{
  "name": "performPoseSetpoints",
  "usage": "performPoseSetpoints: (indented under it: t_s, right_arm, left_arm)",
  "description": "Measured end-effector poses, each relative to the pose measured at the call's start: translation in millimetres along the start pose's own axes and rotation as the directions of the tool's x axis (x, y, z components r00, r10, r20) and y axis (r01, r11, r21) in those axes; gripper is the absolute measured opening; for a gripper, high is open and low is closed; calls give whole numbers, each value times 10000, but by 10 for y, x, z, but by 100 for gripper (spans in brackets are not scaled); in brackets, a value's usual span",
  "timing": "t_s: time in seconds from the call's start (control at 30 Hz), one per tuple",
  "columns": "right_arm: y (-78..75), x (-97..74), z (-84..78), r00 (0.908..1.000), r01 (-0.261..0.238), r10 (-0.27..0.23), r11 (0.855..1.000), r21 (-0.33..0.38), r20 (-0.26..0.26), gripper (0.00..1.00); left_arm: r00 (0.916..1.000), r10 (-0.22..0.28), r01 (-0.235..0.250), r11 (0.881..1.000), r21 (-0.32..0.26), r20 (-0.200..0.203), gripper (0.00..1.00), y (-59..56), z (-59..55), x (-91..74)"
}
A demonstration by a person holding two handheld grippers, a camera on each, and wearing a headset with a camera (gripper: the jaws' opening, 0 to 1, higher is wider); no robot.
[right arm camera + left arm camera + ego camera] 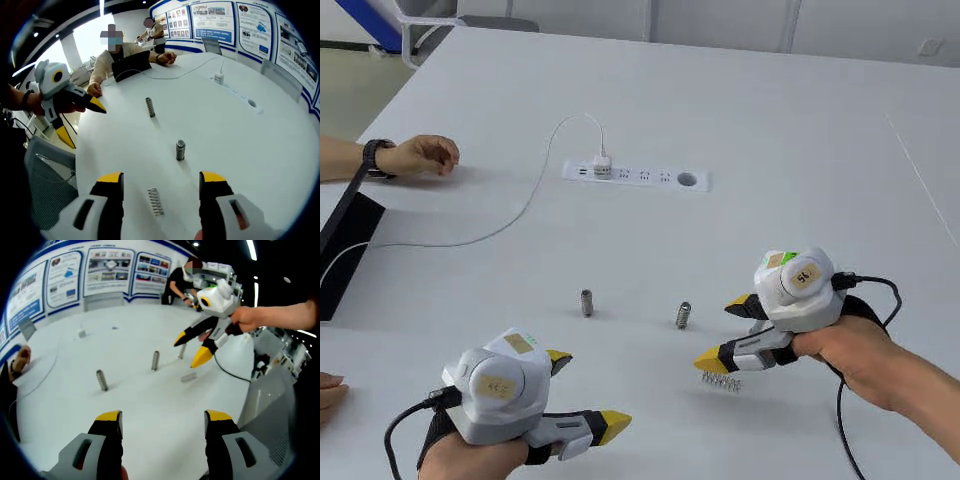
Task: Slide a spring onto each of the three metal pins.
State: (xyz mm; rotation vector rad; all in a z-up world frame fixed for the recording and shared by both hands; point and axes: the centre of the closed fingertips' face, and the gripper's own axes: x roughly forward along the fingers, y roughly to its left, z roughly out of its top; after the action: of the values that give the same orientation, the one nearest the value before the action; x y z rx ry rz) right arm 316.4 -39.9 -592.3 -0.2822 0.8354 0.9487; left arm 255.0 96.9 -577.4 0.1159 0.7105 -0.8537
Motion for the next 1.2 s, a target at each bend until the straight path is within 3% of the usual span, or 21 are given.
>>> performPoseSetpoints:
  t_s: [0.27,0.47,0.83,1.2]
  right_arm:
    - [65,-97,-100,9982,229,-269,9971,732,536,66]
    - [79,-226,-173,9908,424,-587,9903,1325,1216,67]
    - [46,-388,-346,9883,689,-921,9807,1831,1219,72]
    - [146,-455,-499,9876,677,-968,9729,2210,1239,76]
  left_arm:
    - [10000,-46,46,10000,-3,-31,68,22,13,49]
    - [10000,-39,39,10000,51,3,68,21,62,67]
    - [10000,-12,12,10000,15,25,69,36,100,103]
    - [9999,-50,53,9997,227,-111,69,30,123,141]
